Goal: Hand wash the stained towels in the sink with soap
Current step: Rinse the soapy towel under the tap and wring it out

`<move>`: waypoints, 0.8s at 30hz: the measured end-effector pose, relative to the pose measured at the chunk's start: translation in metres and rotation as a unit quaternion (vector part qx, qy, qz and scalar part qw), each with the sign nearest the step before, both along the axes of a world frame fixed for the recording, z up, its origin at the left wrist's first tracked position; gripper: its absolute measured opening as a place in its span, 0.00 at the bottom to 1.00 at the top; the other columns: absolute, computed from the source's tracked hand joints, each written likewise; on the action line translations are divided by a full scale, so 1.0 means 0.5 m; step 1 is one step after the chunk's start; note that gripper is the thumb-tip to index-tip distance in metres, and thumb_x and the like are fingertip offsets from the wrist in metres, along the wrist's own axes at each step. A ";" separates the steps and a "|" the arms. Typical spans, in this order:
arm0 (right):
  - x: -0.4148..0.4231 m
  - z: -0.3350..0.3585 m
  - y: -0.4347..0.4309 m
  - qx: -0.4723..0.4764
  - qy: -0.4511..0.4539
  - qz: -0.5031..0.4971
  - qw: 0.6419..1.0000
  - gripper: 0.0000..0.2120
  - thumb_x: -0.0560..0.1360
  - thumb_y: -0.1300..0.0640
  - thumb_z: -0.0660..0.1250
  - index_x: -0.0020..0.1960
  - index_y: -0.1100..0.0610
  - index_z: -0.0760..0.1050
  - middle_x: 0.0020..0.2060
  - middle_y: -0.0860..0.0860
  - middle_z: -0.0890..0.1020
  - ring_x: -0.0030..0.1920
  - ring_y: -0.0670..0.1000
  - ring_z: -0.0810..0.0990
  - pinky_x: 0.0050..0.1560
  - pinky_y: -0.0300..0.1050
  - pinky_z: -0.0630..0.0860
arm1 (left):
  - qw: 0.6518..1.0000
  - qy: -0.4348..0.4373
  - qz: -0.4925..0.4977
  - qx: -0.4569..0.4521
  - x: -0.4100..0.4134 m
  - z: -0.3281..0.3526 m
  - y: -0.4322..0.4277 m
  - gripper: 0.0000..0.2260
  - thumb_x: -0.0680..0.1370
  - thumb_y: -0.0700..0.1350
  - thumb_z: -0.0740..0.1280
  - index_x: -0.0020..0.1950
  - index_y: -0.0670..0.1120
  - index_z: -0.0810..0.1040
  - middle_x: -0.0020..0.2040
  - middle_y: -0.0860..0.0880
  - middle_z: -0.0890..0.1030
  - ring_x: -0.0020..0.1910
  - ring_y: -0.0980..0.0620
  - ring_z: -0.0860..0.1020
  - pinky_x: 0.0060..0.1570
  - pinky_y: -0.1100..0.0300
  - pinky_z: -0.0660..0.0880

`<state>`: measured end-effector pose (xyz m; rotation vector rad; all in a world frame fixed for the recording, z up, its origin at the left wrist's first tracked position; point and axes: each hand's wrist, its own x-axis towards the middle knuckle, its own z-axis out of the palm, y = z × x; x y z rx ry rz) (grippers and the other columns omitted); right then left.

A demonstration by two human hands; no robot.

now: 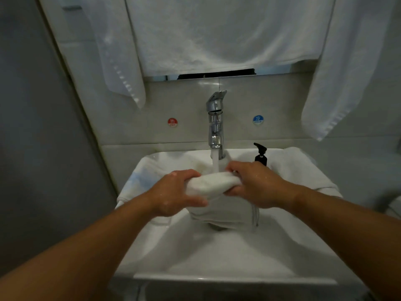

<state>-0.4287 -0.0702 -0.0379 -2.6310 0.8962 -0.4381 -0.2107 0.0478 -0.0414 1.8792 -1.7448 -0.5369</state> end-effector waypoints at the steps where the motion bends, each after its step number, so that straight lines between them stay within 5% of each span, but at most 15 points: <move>1: 0.000 -0.006 0.006 -0.018 0.016 0.013 1.000 0.16 0.72 0.46 0.76 0.54 0.45 0.74 0.48 0.45 0.82 0.47 0.48 0.79 0.47 0.44 0.76 | 0.997 -0.076 0.007 -0.032 -0.011 -0.006 -0.002 0.21 0.70 0.54 0.79 0.61 0.53 0.80 0.53 0.53 0.83 0.51 0.54 0.80 0.53 0.58 0.78; 5: -0.018 -0.034 0.029 0.061 0.081 0.034 0.994 0.16 0.72 0.46 0.76 0.56 0.44 0.74 0.47 0.43 0.80 0.48 0.48 0.79 0.49 0.43 0.77 | 0.996 -0.056 -0.046 0.048 -0.009 -0.044 0.011 0.14 0.74 0.56 0.76 0.55 0.54 0.80 0.49 0.55 0.82 0.46 0.55 0.80 0.44 0.67 0.76; 9: -0.026 -0.077 0.041 0.192 0.118 0.009 0.974 0.16 0.76 0.41 0.72 0.59 0.44 0.73 0.50 0.43 0.80 0.50 0.45 0.79 0.52 0.42 0.78 | 0.979 0.089 -0.004 0.185 -0.020 -0.066 0.016 0.15 0.77 0.54 0.73 0.62 0.56 0.76 0.56 0.48 0.81 0.51 0.48 0.82 0.46 0.56 0.82; 11: -0.023 -0.087 0.045 0.148 0.154 0.008 0.977 0.19 0.78 0.41 0.67 0.65 0.47 0.74 0.57 0.46 0.78 0.56 0.48 0.78 0.59 0.45 0.76 | 0.980 -0.086 -0.014 0.180 -0.029 -0.077 0.008 0.17 0.81 0.58 0.66 0.68 0.58 0.72 0.65 0.47 0.77 0.59 0.47 0.78 0.57 0.55 0.77; 13: -0.023 -0.093 0.049 0.123 0.185 0.032 0.975 0.32 0.77 0.37 0.67 0.76 0.47 0.65 0.67 0.48 0.72 0.66 0.51 0.73 0.68 0.47 0.71 | 0.966 -0.210 -0.043 0.145 -0.052 -0.081 0.015 0.23 0.82 0.63 0.59 0.74 0.55 0.69 0.72 0.49 0.71 0.68 0.47 0.71 0.68 0.53 0.68; 17: -0.027 -0.126 0.067 0.093 0.275 0.085 0.953 0.59 0.65 0.22 0.67 0.80 0.40 0.34 0.78 0.48 0.55 0.74 0.55 0.61 0.75 0.55 0.63 | 0.957 -0.176 -0.104 0.206 -0.072 -0.119 0.016 0.41 0.73 0.76 0.59 0.80 0.58 0.52 0.76 0.53 0.64 0.71 0.49 0.67 0.72 0.47 0.67; 20: -0.021 -0.162 0.071 0.022 0.284 0.087 0.955 0.56 0.68 0.23 0.64 0.79 0.42 0.32 0.76 0.53 0.58 0.71 0.59 0.64 0.71 0.56 0.67 | 0.946 -0.240 -0.111 0.188 -0.074 -0.153 0.002 0.44 0.72 0.78 0.56 0.81 0.59 0.45 0.78 0.49 0.61 0.74 0.46 0.63 0.73 0.46 0.65; 24: -0.007 -0.182 0.051 -0.018 0.261 0.072 0.963 0.45 0.76 0.36 0.69 0.78 0.44 0.41 0.69 0.56 0.65 0.57 0.57 0.76 0.58 0.53 0.78 | 0.963 -0.182 -0.074 0.185 -0.081 -0.158 -0.011 0.39 0.74 0.74 0.60 0.77 0.54 0.58 0.70 0.48 0.69 0.66 0.47 0.72 0.66 0.52 0.71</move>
